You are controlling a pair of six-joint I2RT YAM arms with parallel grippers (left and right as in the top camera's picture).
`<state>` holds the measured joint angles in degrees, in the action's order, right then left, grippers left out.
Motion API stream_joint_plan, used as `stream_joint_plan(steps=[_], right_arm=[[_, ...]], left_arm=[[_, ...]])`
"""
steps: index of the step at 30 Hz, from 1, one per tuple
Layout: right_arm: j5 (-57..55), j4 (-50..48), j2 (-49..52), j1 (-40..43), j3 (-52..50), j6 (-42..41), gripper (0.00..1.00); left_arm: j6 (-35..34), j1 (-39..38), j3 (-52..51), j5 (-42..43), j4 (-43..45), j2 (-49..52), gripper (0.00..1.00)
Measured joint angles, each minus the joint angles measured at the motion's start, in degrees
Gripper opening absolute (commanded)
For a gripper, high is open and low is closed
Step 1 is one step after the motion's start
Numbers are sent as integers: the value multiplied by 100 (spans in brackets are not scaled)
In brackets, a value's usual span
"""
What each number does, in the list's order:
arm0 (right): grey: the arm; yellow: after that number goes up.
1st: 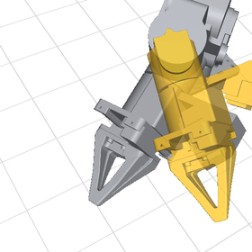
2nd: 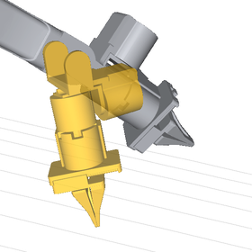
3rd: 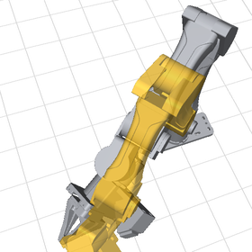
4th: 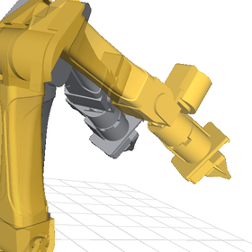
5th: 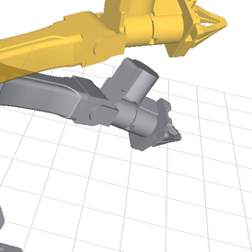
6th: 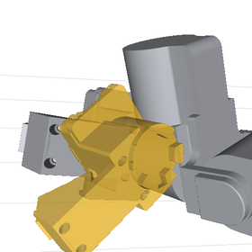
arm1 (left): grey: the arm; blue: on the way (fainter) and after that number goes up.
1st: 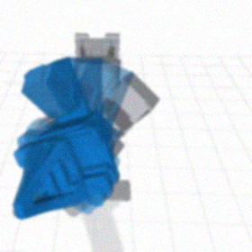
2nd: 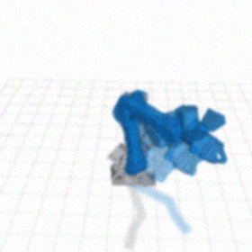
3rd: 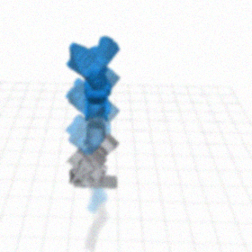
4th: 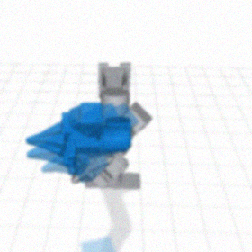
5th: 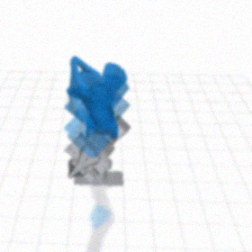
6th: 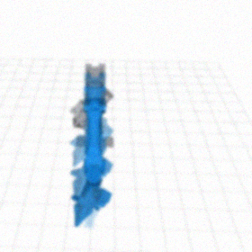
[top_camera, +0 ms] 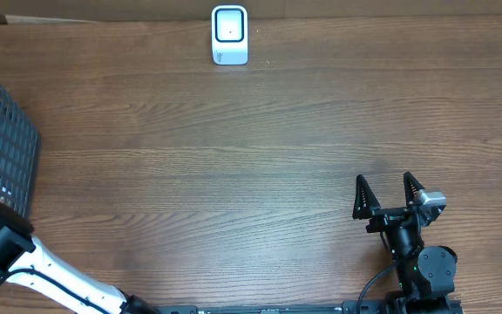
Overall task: Scan the item barcode
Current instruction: 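Grasp the brown-and-clear snack bag in the basket with the left gripper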
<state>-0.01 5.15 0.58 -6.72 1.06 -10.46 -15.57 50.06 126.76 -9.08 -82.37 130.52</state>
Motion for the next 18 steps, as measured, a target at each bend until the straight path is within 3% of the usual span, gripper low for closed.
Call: stream_joint_plan(steps=[7, 13, 16, 18], right_arm=[[2, 2, 0, 0, 0, -2, 100], [2, 0, 0, 0, 0, -4, 100], [0, 0, 0, 0, 0, -2, 100], [2, 0, 0, 0, 0, -2, 100]], left_arm=[[-352, 295, -660, -313, 155, 0, 80], [-404, 369, -1248, -496, 944, 0, 82], [-402, 361, -1561, -531, 1464, 0, 81], [-400, 361, -1725, -535, 1792, 0, 75]])
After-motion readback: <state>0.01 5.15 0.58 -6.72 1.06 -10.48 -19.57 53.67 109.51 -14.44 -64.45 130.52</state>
